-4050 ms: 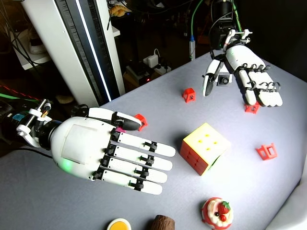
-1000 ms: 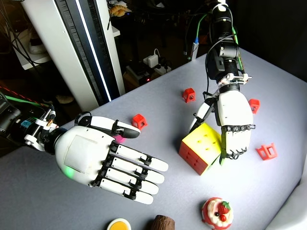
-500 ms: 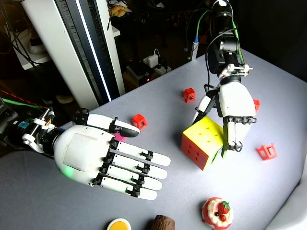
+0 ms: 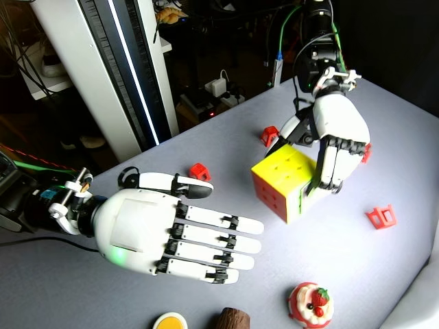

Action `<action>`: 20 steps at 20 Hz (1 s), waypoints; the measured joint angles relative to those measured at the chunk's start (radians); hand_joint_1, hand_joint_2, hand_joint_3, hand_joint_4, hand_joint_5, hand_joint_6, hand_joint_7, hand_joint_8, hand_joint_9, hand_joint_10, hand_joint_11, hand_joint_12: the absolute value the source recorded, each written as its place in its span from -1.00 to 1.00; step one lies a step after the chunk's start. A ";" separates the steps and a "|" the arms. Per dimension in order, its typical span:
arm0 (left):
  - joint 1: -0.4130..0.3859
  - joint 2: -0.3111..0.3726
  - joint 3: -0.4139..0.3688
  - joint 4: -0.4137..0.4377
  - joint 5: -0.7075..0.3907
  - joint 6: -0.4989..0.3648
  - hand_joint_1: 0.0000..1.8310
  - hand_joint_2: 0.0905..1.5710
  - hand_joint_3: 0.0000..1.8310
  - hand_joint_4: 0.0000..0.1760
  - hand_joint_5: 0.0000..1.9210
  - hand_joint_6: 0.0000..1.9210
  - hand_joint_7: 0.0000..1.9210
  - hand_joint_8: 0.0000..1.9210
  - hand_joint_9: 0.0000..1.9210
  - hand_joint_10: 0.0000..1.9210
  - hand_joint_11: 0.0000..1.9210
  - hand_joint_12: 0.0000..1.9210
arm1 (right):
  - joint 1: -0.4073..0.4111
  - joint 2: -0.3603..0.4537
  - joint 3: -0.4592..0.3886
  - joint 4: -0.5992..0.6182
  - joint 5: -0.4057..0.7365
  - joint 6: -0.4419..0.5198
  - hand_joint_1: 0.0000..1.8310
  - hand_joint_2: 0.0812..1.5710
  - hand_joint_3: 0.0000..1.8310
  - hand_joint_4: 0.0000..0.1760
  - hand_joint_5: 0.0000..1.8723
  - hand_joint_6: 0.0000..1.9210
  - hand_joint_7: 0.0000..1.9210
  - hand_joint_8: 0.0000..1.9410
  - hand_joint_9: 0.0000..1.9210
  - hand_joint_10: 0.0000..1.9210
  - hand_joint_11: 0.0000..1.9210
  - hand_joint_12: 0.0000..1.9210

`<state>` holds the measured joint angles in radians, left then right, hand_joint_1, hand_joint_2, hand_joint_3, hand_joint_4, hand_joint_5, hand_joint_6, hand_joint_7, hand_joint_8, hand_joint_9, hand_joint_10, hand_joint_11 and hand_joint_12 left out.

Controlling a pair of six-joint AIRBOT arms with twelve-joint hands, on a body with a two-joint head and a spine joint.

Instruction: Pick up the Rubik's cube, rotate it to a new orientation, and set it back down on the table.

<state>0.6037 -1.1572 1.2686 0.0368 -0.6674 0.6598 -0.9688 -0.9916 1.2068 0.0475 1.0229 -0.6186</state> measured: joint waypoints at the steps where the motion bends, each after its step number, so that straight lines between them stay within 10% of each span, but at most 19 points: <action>1: 0.000 0.009 -0.011 0.002 -0.040 -0.002 0.27 -0.30 0.65 -0.69 -0.09 1.00 0.05 1.00 0.30 1.00 0.38 1.00 | 0.007 -0.003 0.006 -0.004 0.007 0.000 -0.87 0.68 -1.00 -1.00 -0.92 -0.95 -0.92 -1.00 -0.97 -0.63 -1.00 -0.49; 3: 0.000 0.020 -0.021 0.010 -0.083 -0.005 0.26 -0.27 0.58 -0.36 -0.10 0.96 -0.02 1.00 0.22 1.00 0.35 1.00 | 0.013 -0.005 0.010 -0.006 0.017 0.000 -0.90 0.69 -1.00 -1.00 -0.92 -0.95 -0.92 -1.00 -0.98 -0.59 -1.00 -0.33; 5: 0.000 0.025 -0.025 0.019 -0.110 -0.005 0.31 -0.27 0.51 -1.00 -0.11 0.78 0.01 1.00 0.25 1.00 0.36 1.00 | 0.018 -0.013 0.019 -0.004 0.029 0.000 -0.86 0.68 -1.00 -1.00 -0.95 -0.97 -0.90 -1.00 -1.00 -0.64 -1.00 -0.26; 7: 0.000 0.027 -0.027 0.023 -0.127 -0.005 0.30 -0.35 0.64 -0.85 -0.02 0.86 0.02 1.00 0.17 1.00 0.27 1.00 | 0.026 -0.019 0.023 -0.011 0.036 0.000 -0.85 0.67 -1.00 -1.00 -0.95 -0.97 -0.91 -1.00 -1.00 -0.69 -1.00 -0.35; 10: 0.000 0.039 -0.039 0.035 -0.167 -0.012 0.30 0.15 -0.20 -1.00 -0.20 0.37 -0.28 1.00 0.06 1.00 0.22 1.00 | 0.049 -0.042 0.047 -0.025 0.060 0.000 -0.88 0.65 -1.00 -1.00 -0.91 -0.96 -0.92 -1.00 -1.00 -0.67 -1.00 -0.64; 20: -0.015 0.051 -0.050 0.069 -0.245 -0.011 0.33 -0.27 0.47 -1.00 -0.10 0.73 -0.01 0.98 0.18 1.00 0.29 1.00 | 0.110 -0.102 0.084 -0.089 0.085 0.000 -1.00 0.68 -1.00 -1.00 -0.98 -1.00 -1.00 -1.00 -1.00 -1.00 -1.00 -1.00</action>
<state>0.5884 -1.1065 1.2182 0.1059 -0.9127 0.6483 -0.8589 -1.0939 1.2903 -0.0410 1.1084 -0.6189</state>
